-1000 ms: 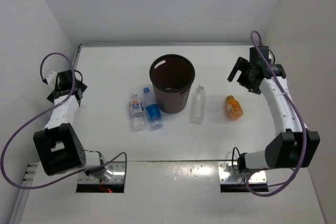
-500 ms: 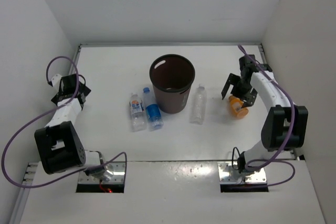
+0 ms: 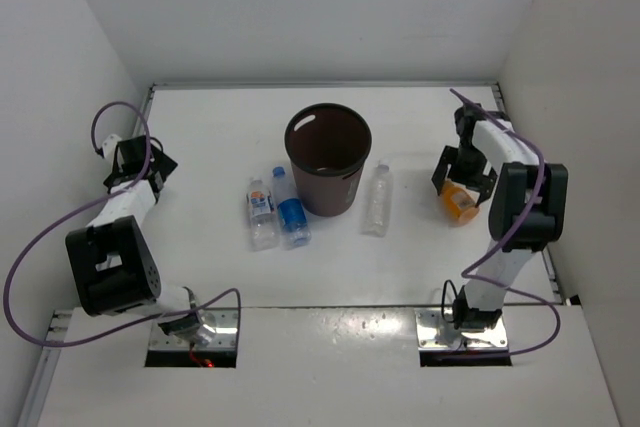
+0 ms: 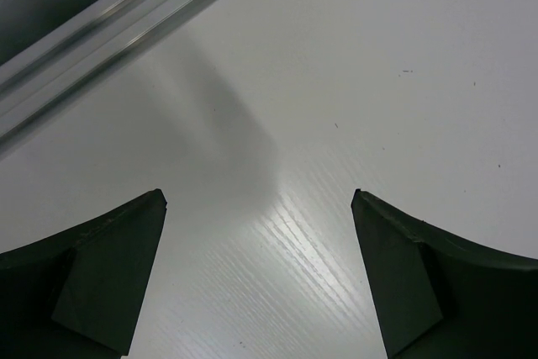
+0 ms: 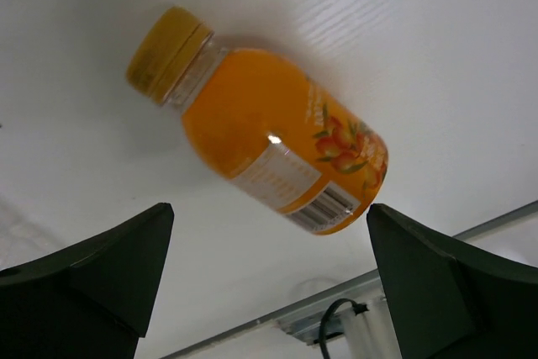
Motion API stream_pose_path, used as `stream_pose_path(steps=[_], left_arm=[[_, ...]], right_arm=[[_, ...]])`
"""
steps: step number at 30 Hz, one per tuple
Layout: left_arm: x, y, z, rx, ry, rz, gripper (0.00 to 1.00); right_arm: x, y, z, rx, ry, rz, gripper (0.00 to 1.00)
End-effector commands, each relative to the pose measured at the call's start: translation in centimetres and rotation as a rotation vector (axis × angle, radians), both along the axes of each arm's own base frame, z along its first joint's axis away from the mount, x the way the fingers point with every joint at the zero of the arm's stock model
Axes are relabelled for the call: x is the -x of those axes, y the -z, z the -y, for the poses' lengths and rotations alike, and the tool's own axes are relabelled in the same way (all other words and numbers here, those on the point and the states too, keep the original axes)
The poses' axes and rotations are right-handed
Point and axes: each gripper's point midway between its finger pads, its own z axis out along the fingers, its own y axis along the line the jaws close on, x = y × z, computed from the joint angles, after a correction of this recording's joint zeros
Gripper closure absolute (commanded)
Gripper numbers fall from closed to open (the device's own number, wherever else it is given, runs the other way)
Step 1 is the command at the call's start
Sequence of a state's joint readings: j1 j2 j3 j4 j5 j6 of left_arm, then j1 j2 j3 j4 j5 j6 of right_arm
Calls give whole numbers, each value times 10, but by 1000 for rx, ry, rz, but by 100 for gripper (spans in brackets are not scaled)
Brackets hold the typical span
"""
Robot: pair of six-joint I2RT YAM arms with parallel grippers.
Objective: Put the plastic bottles in the bin
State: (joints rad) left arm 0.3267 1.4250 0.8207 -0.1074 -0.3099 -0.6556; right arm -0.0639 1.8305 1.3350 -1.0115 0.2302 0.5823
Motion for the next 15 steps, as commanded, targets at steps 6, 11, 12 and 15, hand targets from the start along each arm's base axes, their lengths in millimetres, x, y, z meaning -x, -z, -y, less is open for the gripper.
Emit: stream_pose_path(steps=[6, 11, 12, 15], left_arm=[[-8, -9, 1, -12, 15, 56, 0], [-10, -8, 1, -12, 15, 57, 0], [-10, -8, 1, -18, 21, 52, 0], [-10, -8, 1, -18, 21, 52, 0]], right_arm=[[-10, 14, 27, 47, -69, -75, 1], [-6, 27, 20, -11, -81, -83, 1], [-1, 30, 17, -25, -81, -96, 1], [5, 37, 6, -87, -82, -105, 10]])
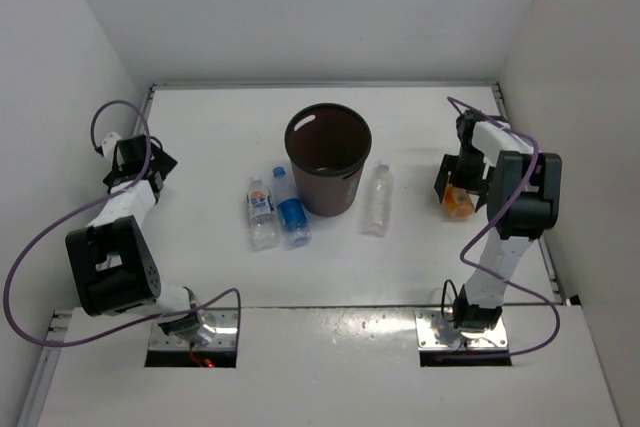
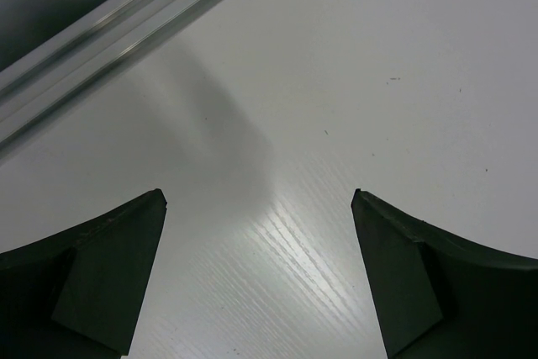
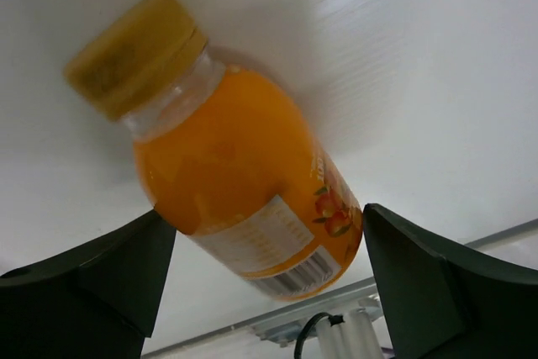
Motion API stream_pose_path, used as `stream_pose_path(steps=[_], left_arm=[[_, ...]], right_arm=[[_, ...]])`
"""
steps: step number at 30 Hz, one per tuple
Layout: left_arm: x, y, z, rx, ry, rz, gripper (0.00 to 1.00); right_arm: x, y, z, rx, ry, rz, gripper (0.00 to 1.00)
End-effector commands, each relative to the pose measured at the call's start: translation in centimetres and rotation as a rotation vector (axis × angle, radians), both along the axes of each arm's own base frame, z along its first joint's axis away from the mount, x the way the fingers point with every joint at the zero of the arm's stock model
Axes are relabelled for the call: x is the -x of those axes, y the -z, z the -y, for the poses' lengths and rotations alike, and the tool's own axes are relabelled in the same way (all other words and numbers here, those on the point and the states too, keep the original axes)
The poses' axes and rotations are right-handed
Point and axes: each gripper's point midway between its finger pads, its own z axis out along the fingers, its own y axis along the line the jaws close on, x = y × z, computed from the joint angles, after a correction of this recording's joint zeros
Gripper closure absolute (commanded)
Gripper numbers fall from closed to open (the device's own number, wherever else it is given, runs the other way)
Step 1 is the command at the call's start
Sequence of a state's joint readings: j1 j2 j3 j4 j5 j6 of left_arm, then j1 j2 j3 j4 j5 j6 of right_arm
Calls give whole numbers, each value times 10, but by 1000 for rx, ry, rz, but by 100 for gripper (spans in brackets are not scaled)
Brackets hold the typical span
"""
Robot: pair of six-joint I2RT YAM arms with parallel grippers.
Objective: Put the plastic bottles in the bin
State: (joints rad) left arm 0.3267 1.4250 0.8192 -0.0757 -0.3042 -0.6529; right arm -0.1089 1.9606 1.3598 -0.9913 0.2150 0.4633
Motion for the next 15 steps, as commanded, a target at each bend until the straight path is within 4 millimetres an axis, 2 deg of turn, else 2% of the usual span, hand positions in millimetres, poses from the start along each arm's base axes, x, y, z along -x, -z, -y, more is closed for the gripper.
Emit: stream_pose_path(steps=[1, 2, 6, 9, 12, 15], left_arm=[[-3, -3, 0, -16, 8, 22, 0], [-3, -3, 0, -16, 8, 22, 0], [-3, -3, 0, -16, 8, 22, 0], [-1, 1, 1, -13, 8, 13, 0], [-1, -3, 1, -16, 8, 21, 0], [-1, -3, 1, -16, 8, 22, 0]], right_arm=[[3, 7, -11, -73, -6, 0, 14], [3, 7, -11, -73, -6, 0, 21], [5, 9, -14, -73, -15, -10, 39], [7, 11, -14, -73, -15, -11, 48], [11, 13, -11, -75, -14, -23, 64], [3, 1, -11, -69, -5, 27, 77]])
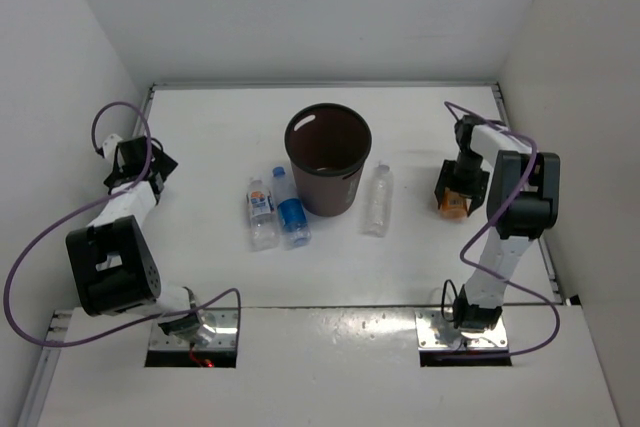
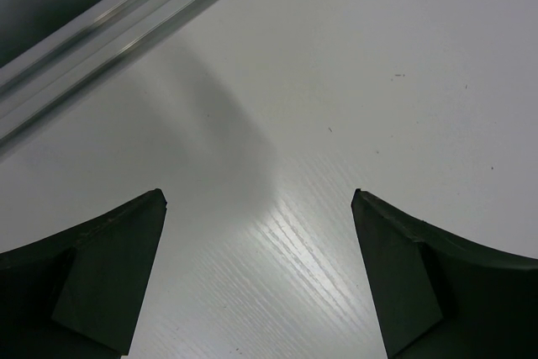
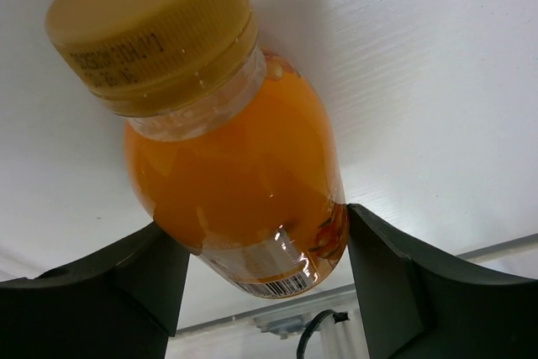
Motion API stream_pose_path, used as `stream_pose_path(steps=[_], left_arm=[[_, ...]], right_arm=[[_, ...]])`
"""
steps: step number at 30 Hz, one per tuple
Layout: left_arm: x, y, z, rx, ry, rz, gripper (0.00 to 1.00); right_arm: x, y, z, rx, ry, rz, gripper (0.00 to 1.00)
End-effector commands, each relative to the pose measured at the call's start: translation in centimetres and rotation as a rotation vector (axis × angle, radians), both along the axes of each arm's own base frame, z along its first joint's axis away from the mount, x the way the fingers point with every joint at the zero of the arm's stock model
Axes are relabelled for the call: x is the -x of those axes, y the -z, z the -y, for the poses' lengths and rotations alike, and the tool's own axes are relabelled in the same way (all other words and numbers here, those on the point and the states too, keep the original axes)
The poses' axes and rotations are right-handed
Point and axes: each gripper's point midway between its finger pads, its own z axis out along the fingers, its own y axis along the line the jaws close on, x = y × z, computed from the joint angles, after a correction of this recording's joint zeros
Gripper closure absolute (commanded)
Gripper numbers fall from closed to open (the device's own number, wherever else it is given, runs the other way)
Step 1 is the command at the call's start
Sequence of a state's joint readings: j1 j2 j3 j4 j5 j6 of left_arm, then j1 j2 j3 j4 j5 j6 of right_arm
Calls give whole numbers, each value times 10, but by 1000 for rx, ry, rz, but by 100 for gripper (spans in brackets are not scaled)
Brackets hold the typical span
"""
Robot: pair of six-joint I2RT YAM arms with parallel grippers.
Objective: Put the plastic bottles in the bin
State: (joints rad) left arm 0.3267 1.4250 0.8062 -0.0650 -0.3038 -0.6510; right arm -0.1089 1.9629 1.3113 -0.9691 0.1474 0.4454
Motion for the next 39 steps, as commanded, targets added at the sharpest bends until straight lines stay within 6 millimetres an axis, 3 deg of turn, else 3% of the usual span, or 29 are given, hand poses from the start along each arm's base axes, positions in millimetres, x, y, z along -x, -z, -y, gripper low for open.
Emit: stream_pose_path(steps=[1, 2, 3, 5, 6, 8, 9, 10, 14, 17, 20, 23, 28, 30, 36, 37, 39], left_arm=[[-3, -6, 0, -16, 6, 25, 0], [-3, -6, 0, -16, 6, 25, 0], [-3, -6, 0, -16, 6, 25, 0], [-3, -6, 0, -16, 6, 25, 0], [-5, -8, 1, -13, 13, 35, 0], [-3, -4, 2, -10, 13, 26, 0], [-3, -4, 2, -10, 13, 26, 0], [-3, -4, 2, -10, 13, 26, 0], [0, -1, 4, -5, 21, 28, 0], [0, 2, 6, 1, 28, 29, 0], [-5, -3, 10, 8, 54, 67, 0], [-6, -1, 13, 20, 58, 77, 0], [-5, 2, 17, 35, 74, 72, 0], [-5, -1, 17, 32, 74, 80, 0], [-6, -1, 18, 37, 81, 82, 0], [-6, -1, 20, 42, 89, 84, 0], [-7, -1, 20, 48, 83, 89, 0]], right_arm=[[-9, -16, 2, 4, 10, 61, 86], [-12, -24, 1, 6, 24, 78, 90], [-28, -42, -1, -4, 43, 156, 100], [-43, -68, -6, -35, 50, 246, 100], [-61, -92, -8, -49, 62, 333, 100], [-80, -137, -23, -104, 58, 474, 100], [-95, -168, -31, -126, 44, 568, 100], [-103, -188, -46, -191, 14, 633, 100], [-124, -284, -69, -276, -58, 896, 100], [-124, -339, -92, -361, -137, 1017, 100], [-120, -363, -136, -510, -229, 1054, 100], [-113, -388, -165, -566, -286, 1109, 100], [-112, -367, -203, -564, -348, 1027, 100], [-109, -357, -233, -580, -400, 993, 100], [-99, -320, -281, -435, -475, 846, 100], [-99, -299, -280, -383, -472, 782, 100], [-96, -288, -279, -330, -476, 757, 100]])
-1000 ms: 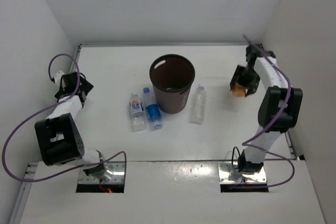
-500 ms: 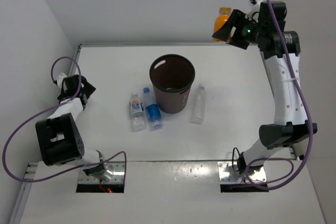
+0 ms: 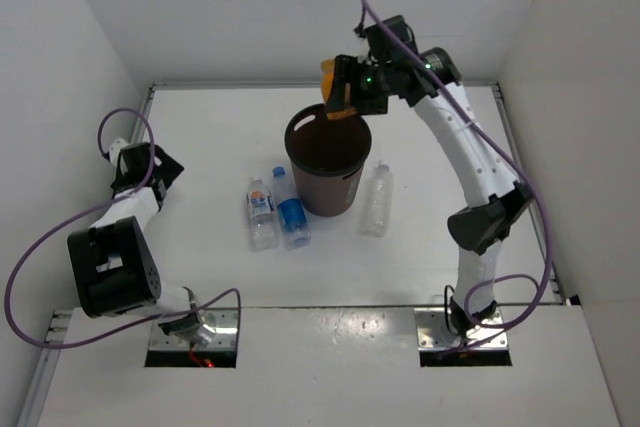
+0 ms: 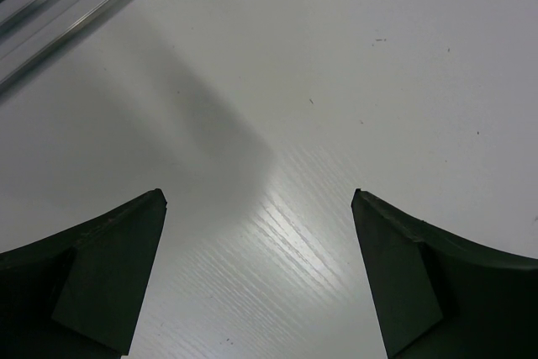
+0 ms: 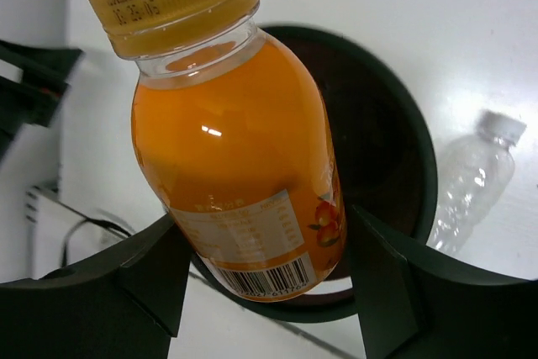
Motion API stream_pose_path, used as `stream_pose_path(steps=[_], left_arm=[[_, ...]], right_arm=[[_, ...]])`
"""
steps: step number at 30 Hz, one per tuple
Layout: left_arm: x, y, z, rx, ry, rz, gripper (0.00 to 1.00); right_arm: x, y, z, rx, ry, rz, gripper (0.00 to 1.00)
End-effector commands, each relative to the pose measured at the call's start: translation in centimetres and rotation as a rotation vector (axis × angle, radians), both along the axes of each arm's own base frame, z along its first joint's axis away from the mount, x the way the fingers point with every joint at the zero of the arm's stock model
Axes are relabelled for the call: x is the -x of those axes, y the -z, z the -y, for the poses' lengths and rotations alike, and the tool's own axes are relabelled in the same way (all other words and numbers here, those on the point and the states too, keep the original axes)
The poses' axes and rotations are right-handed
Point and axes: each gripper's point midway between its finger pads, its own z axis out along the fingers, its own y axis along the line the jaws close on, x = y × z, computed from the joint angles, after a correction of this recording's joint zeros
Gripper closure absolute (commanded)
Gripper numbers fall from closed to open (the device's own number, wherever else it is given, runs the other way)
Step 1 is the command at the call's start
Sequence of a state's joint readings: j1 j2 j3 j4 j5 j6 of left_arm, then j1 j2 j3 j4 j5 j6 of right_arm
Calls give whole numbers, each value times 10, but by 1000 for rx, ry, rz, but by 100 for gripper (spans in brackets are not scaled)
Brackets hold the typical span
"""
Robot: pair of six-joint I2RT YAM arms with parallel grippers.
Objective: Put the plastic bottles in the bin
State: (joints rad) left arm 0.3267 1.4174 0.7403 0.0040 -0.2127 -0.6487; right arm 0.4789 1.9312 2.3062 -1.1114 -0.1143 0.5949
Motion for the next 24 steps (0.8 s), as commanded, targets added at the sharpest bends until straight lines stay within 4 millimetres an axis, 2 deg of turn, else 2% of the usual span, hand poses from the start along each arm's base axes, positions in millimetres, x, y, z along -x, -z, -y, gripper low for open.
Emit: stream_pose_path(steps=[1, 4, 7, 11, 14, 15, 17, 18, 22, 24], left_arm=[[-6, -14, 4, 1, 9, 61, 0], [-6, -14, 4, 1, 9, 61, 0], [-5, -12, 4, 1, 9, 61, 0], [-5, -12, 4, 1, 9, 61, 0], [-2, -12, 5, 1, 9, 61, 0], [-2, -12, 5, 1, 9, 61, 0], [-2, -13, 5, -2, 9, 70, 0], [-2, -13, 5, -2, 9, 70, 0], [1, -9, 6, 1, 9, 61, 0], [1, -12, 6, -2, 9, 70, 0]], right_arm=[[10, 18, 11, 134, 60, -31, 100], [17, 21, 12, 146, 61, -24, 100], [22, 40, 15, 223, 57, -64, 100], [29, 46, 0, 236, 23, -65, 98], [28, 45, -3, 238, 23, -50, 75], [29, 41, -7, 238, 19, -37, 63], [27, 44, -3, 265, 34, -43, 48], [28, 34, -8, 251, 26, -23, 41], [27, 13, -7, 239, 42, 31, 20], [28, -11, -1, 203, 79, 97, 18]])
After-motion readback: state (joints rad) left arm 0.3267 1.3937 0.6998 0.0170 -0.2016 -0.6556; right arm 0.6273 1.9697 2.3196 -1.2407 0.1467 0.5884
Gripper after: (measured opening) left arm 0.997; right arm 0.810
